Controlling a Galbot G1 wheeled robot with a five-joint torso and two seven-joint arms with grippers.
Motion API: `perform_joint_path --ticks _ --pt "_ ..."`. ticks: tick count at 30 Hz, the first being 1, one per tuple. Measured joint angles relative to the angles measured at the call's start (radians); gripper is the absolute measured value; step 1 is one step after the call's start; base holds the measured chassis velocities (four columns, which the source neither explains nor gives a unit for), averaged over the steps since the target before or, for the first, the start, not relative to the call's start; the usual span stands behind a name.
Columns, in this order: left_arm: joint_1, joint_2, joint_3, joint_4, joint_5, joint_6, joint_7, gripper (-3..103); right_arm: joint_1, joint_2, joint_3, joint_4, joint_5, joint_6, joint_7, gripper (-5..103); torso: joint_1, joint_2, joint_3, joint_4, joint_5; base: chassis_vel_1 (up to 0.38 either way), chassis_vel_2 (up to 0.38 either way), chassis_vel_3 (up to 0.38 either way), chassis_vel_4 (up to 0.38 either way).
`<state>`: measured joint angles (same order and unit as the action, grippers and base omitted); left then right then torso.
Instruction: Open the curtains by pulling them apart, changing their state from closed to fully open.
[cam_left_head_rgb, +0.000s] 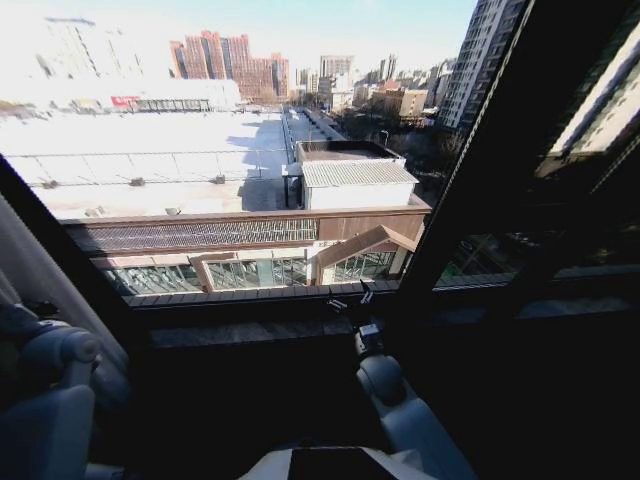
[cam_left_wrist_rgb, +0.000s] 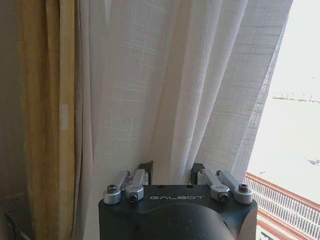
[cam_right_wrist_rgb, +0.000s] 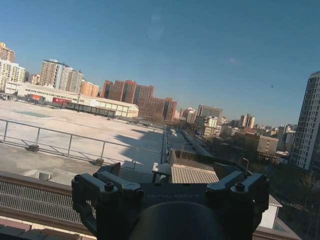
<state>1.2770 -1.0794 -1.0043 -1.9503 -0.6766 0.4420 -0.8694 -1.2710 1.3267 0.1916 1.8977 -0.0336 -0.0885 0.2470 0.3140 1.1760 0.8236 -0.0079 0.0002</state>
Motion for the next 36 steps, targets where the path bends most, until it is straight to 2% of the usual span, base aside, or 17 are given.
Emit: perform_joint_path --ticks 4,5,7,11,13,15,18,20,22,24,25,27,29,31,33,34,36 --pt "0.051 -0.030 0.013 -0.069 0.004 0.032 -0.002 47 0.000 -0.002 0.000 0.003 0.001 0.000 0.000 100 0.000 0.000 0.000 0.0003 0.0000 0.000 0.000 0.000 0.000" --pt "0.087 -0.046 0.017 -0.113 0.020 0.052 0.010 58 0.000 -0.002 0.001 0.004 0.001 0.000 -0.001 100 0.000 0.000 0.000 0.0003 0.0002 0.000 0.000 0.000 0.000" --pt "0.114 -0.061 0.022 -0.147 0.040 0.062 0.028 58 -0.001 -0.002 0.000 0.004 0.002 0.000 -0.001 100 0.000 0.000 0.000 0.0003 0.0003 0.000 0.000 0.000 0.000" --pt "0.217 -0.125 0.037 -0.287 0.103 0.105 0.119 80 0.001 -0.003 -0.003 0.005 0.004 0.000 -0.003 100 0.000 0.000 0.000 0.0005 0.0004 0.000 0.000 0.000 0.000" --pt "0.219 -0.127 0.038 -0.290 0.104 0.105 0.121 80 0.001 -0.003 -0.003 0.005 0.004 0.000 -0.004 100 0.000 0.000 0.000 0.0005 0.0004 0.000 0.000 0.000 0.000" --pt "0.274 -0.169 0.060 -0.358 0.141 0.118 0.185 90 0.003 -0.001 -0.007 0.002 0.005 0.002 -0.005 100 0.000 0.000 0.000 0.0003 0.0004 0.000 0.000 0.000 0.000" --pt "0.305 -0.185 0.080 -0.396 0.163 0.120 0.210 98 0.002 0.001 -0.009 0.001 0.006 0.006 -0.007 100 0.000 0.000 0.000 0.0002 0.0002 0.000 0.000 0.000 0.000" --pt "0.335 -0.194 0.094 -0.433 0.175 0.126 0.274 100 0.000 0.001 -0.010 0.001 0.007 0.008 -0.007 100 0.000 0.000 0.000 0.0002 0.0003 0.000 0.000 0.000 0.000" --pt "0.344 -0.196 0.098 -0.443 0.182 0.128 0.298 100 0.000 0.000 -0.010 0.002 0.008 0.008 -0.007 100 0.000 0.000 0.000 0.0002 0.0001 0.000 0.000 0.000 0.000" --pt "0.361 -0.197 0.106 -0.463 0.195 0.128 0.371 100 -0.001 -0.001 -0.010 0.006 0.017 0.007 -0.007 100 0.000 0.000 0.000 0.0003 0.0003 0.000 0.000 0.000 0.000" --pt "0.361 -0.197 0.106 -0.463 0.195 0.128 0.371 100 -0.001 -0.001 -0.010 0.006 0.017 0.007 -0.007 100 0.000 0.000 0.000 0.0003 0.0003 0.000 0.000 0.000 0.000" --pt "0.370 -0.195 0.101 -0.466 0.221 0.086 0.509 100 -0.002 -0.003 -0.005 0.022 0.040 -0.013 -0.007 100 0.000 0.000 0.000 0.0002 0.0002 0.000 0.000 0.000 0.000" --pt "0.367 -0.191 0.098 -0.456 0.227 0.045 0.551 100 -0.002 -0.003 -0.002 0.028 0.052 -0.026 -0.007 100 0.000 0.000 0.000 0.0003 0.0003 0.000 0.000 0.000 0.000" --pt "0.359 -0.183 0.086 -0.434 0.231 -0.023 0.624 100 -0.002 -0.005 0.005 0.047 0.079 -0.068 -0.005 100 0.000 0.000 0.000 0.0001 0.0001 0.000 0.000 0.000 0.000" --pt "0.345 -0.176 0.057 -0.395 0.230 -0.098 0.756 100 -0.001 -0.010 0.017 0.089 0.148 -0.150 -0.006 100 0.000 0.000 0.000 0.0001 0.0000 0.000 0.000 0.000 0.000" --pt "0.336 -0.174 0.048 -0.380 0.224 -0.109 0.800 100 -0.002 -0.014 0.026 0.112 0.189 -0.184 -0.006 100 0.000 0.000 0.000 0.0004 0.0000 0.000 0.000 0.000 0.000" --pt "0.325 -0.173 0.047 -0.370 0.217 -0.110 0.827 100 -0.004 -0.016 0.039 0.127 0.210 -0.205 -0.006 100 0.000 0.000 0.000 0.0005 0.0000 0.000 0.000 0.000 0.000"
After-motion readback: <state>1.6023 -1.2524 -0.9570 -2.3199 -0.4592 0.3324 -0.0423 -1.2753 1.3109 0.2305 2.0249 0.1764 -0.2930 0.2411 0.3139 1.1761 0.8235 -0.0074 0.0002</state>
